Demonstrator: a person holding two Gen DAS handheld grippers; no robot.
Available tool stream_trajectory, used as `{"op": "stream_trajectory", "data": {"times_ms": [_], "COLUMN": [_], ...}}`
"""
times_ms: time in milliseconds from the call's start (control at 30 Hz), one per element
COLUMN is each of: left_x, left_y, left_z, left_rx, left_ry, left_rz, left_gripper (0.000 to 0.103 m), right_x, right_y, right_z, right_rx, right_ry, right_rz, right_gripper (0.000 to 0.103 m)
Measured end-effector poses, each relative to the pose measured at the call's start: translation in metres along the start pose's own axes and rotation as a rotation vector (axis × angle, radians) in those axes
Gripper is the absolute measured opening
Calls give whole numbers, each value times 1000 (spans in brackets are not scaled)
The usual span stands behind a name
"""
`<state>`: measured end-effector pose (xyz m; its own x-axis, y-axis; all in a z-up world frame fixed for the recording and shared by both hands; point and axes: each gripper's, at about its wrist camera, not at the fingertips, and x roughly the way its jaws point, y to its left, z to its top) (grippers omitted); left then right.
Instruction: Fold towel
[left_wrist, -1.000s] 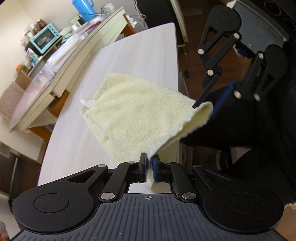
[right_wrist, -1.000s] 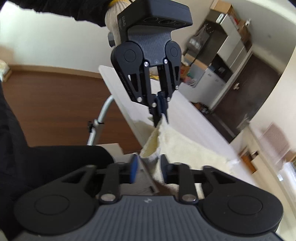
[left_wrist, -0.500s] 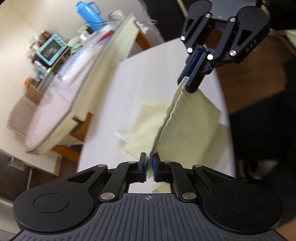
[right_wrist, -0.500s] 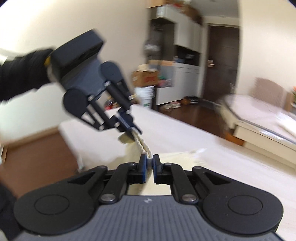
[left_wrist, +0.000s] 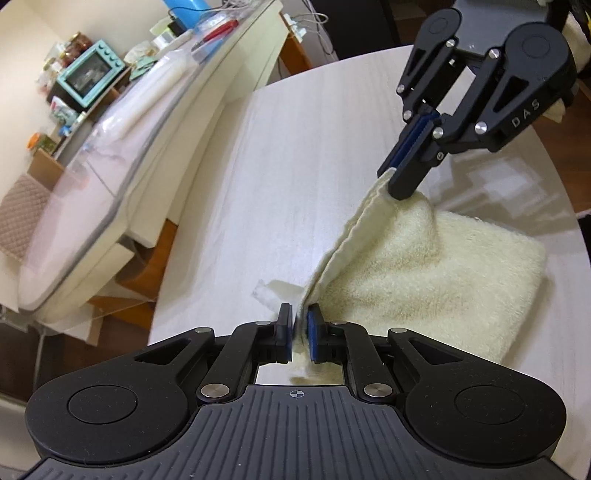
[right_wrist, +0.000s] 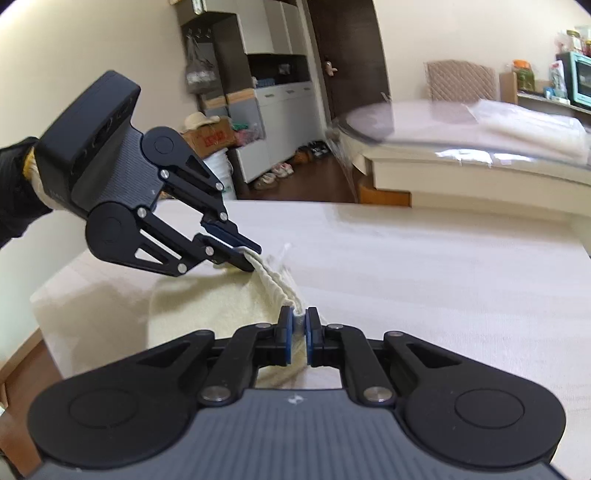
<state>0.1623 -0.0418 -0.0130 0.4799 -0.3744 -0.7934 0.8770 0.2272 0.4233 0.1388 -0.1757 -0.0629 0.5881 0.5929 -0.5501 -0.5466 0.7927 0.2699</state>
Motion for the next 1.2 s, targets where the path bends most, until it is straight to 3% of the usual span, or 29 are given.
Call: {"op": "stream_trajectory", "data": {"times_ms": [33, 100, 167, 433, 633, 767, 900, 1067, 1200], "left_x": [1, 0, -4, 1, -5, -25, -54, -78, -77], "left_y": [1, 7, 13, 18, 21, 21, -1, -38, -57], "left_z": [-1, -3, -6, -9, -11, -18, -29, -44, -52], "left_rx": [-6, -46, -84, -147, -183, -249, -330, -385, -399], "left_ry": [-6, -25, -43, -37, -50, -60, -75, -89, -67], "left_rz": [0, 13, 41, 106, 138, 178, 166, 159, 168], "left_gripper": [21, 41, 45, 45, 45, 44, 44, 45, 45], "right_x": [-1, -7, -4, -19, -13, -28, -38, -43, -38], "right_y": [-5, -14, -19, -21, -9, -7, 4, 40, 55], "right_z": [-3, -12, -13, -23, -23, -20, -20, -34, -50], "right_rx": [8, 23, 38, 38, -84, -94, -131, -236, -283], "right_ry": [3, 7, 3, -41, -7, -64, -83, -36, 18], "right_rz": [-1, -2, -7, -11, -78, -87, -4, 165, 159], "right_gripper": [8, 11, 16, 21, 21, 23, 23, 23, 23]}}
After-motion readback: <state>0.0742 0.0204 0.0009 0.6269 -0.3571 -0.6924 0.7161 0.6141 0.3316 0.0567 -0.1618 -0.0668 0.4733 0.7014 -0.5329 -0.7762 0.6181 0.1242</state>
